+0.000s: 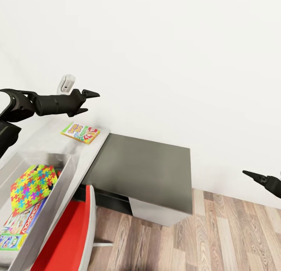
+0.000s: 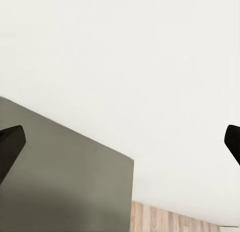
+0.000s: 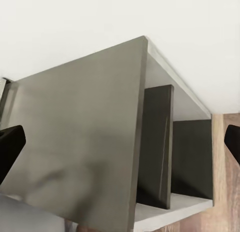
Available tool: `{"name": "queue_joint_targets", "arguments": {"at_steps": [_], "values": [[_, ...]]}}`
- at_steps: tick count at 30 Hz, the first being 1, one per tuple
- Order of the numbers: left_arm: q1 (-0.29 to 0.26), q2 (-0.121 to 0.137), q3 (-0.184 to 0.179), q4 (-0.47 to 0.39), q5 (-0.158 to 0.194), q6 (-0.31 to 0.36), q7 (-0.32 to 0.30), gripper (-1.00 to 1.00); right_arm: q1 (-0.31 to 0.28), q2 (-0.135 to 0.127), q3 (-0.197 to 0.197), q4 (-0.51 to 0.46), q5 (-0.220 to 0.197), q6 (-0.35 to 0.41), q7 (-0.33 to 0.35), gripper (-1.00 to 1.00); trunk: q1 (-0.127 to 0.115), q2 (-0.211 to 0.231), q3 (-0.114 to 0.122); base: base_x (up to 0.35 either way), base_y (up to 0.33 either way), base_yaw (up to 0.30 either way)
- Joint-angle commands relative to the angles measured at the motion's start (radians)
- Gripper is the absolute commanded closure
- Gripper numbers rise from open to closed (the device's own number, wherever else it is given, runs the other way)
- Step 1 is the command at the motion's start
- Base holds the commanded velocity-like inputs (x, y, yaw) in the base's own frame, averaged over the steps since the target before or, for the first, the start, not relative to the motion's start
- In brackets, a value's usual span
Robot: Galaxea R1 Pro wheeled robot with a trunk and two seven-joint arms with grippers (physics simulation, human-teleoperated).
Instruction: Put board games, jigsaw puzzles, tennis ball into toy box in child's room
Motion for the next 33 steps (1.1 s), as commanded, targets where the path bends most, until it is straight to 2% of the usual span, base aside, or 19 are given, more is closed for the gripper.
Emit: {"name": "queue_joint_targets", "arguments": {"at_steps": [1,11,33], "values": [[-0.001,0.001,-0.001,-0.001,0.008,-0.002,0.007,-1.00,-0.001,0.000,-0.001,0.000,0.004,0.005,0.005,-1.00,0.001,-0.002,-0.002,0.186,0.150,0.000],[-0.001,0.001,-0.002,-0.001,0.008,-0.002,0.007,-1.00,-0.001,0.000,-0.001,0.000,0.004,0.005,0.005,-1.00,0.001,-0.002,-0.002,0.135,0.123,0.000],[-0.001,0.001,-0.012,-0.001,0.008,-0.002,0.007,-1.00,-0.002,0.000,-0.001,0.000,0.003,0.005,0.005,-1.00,0.001,-0.002,-0.002,0.012,0.012,0.000]]}}
